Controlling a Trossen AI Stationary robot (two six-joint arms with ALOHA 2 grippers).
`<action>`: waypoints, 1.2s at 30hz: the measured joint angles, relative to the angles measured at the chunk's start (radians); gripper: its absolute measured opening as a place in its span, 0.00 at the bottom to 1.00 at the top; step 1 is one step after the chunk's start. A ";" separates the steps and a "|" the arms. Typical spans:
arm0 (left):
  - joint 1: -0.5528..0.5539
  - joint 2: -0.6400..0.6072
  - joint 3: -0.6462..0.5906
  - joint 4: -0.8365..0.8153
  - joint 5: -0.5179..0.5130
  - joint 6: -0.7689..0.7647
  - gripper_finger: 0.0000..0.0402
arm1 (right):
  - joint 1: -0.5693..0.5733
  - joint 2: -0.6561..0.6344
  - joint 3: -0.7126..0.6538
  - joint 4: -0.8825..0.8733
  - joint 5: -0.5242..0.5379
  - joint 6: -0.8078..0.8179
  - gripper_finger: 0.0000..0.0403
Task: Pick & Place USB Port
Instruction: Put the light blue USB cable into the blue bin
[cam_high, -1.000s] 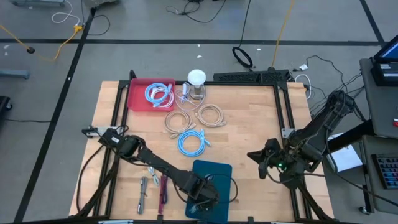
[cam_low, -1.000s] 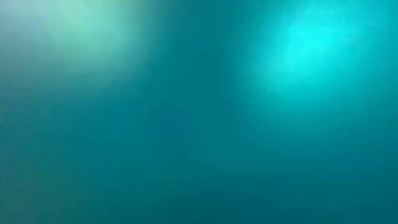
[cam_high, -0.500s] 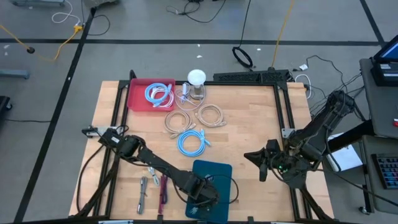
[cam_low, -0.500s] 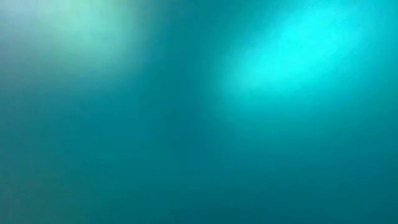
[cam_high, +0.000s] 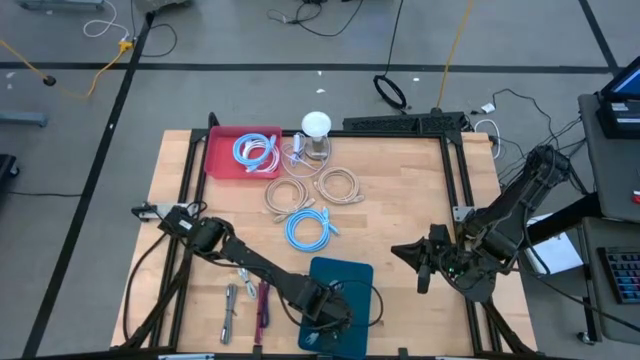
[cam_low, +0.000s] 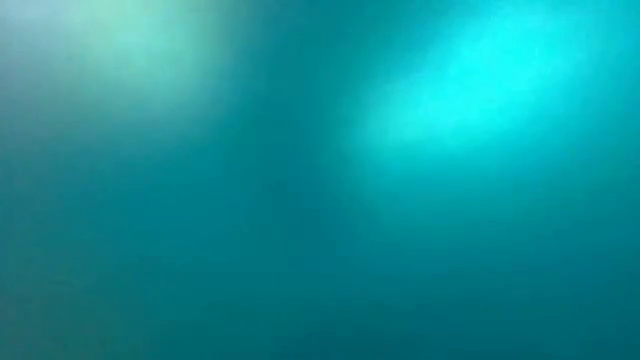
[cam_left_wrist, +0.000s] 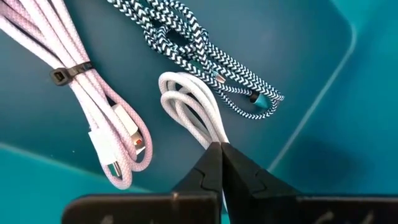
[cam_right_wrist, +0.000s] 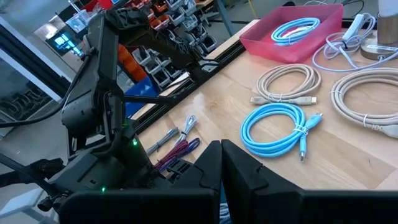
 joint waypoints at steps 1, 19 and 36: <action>0.000 0.000 0.000 0.000 0.002 0.000 0.00 | 0.000 0.000 0.000 0.000 0.000 0.000 0.00; 0.010 0.000 0.000 0.000 0.000 -0.052 0.53 | 0.000 0.000 0.000 -0.006 -0.004 -0.008 0.00; 0.012 0.077 0.005 -0.015 0.010 -0.042 0.44 | 0.000 0.000 0.000 -0.006 -0.005 -0.018 0.00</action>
